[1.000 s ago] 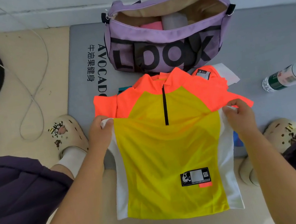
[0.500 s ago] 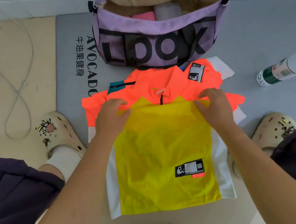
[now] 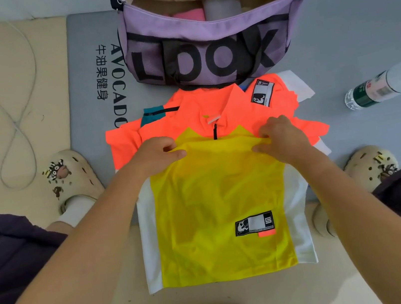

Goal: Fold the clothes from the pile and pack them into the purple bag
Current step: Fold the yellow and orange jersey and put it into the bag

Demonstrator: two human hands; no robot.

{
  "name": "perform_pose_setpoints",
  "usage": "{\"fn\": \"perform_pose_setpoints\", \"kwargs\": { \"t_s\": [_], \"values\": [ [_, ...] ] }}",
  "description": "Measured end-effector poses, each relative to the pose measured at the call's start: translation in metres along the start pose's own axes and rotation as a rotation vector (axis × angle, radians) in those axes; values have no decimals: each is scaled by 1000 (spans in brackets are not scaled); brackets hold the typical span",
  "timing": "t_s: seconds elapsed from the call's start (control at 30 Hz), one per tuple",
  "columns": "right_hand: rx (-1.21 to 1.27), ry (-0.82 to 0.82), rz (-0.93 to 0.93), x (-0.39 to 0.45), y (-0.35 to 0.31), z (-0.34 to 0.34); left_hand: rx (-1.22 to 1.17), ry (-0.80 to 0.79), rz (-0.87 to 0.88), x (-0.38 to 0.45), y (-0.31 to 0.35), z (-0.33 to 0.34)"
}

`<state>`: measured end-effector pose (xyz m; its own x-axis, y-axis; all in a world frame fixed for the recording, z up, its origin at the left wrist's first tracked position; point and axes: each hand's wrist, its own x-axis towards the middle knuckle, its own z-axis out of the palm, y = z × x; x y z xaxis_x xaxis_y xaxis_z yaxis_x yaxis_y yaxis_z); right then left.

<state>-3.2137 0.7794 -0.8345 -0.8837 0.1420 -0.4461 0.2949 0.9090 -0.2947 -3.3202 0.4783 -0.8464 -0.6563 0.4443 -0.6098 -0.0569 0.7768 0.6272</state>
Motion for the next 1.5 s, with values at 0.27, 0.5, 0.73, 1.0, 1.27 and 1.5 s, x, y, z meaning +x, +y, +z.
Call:
{"fn": "perform_pose_setpoints", "kwargs": {
  "t_s": [0.27,0.5,0.73,1.0,1.27,1.5],
  "values": [
    [136,-43,106,-31,3,-39,438,-92,-86,-25,1,-31],
    [48,241,78,-56,-32,-143,374,429,84,-80,87,-103],
    [99,809,-117,-89,-72,-255,374,959,398,-143,182,-174],
    [124,782,37,-116,-69,-198,393,847,221,-154,137,-115],
    [-14,-252,384,-108,-28,-40,473,-177,-427,-111,37,10],
    [3,-7,108,-87,-39,18,435,54,-67,-74,35,53]
  ]
}}
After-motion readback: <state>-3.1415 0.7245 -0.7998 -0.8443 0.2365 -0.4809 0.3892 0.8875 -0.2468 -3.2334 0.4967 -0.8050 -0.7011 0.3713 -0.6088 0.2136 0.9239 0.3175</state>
